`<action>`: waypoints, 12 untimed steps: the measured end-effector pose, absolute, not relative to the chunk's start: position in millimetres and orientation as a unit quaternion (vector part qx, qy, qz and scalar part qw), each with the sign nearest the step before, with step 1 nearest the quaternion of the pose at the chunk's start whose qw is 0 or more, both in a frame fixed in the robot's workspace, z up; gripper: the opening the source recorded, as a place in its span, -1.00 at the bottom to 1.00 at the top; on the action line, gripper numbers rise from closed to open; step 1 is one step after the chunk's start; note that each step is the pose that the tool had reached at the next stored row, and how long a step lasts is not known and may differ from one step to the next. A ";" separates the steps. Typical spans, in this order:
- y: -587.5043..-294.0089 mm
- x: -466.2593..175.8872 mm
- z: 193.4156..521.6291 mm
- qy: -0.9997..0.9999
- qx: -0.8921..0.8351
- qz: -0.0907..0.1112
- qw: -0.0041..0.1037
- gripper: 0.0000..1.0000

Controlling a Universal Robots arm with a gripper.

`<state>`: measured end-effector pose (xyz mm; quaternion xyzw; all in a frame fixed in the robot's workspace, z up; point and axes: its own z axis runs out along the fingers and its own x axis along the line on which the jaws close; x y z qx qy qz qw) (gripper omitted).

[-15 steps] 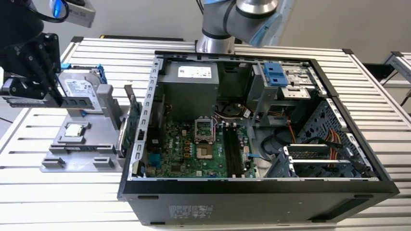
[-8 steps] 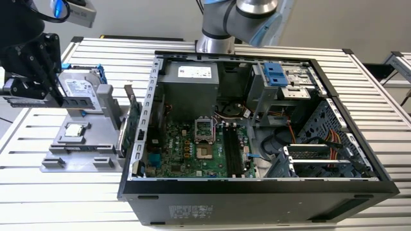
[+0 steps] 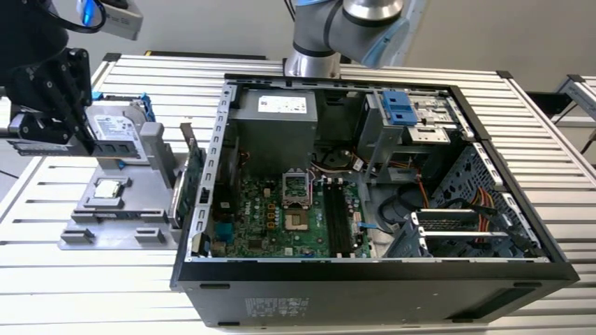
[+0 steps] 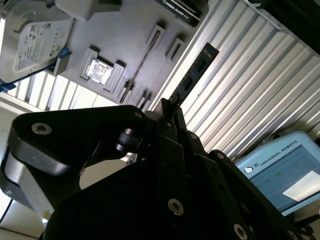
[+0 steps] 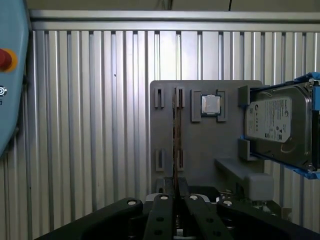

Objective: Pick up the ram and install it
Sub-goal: 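Pick up the ram and move it above insertion slot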

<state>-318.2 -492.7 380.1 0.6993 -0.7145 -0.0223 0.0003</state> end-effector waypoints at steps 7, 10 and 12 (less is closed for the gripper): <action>-492.7 -314.0 380.1 -0.714 0.699 -0.022 0.000 -1.00; -492.7 -313.2 380.1 -0.715 0.699 -0.022 0.000 -1.00; -492.7 -312.8 380.1 -0.714 0.699 -0.022 0.000 -1.00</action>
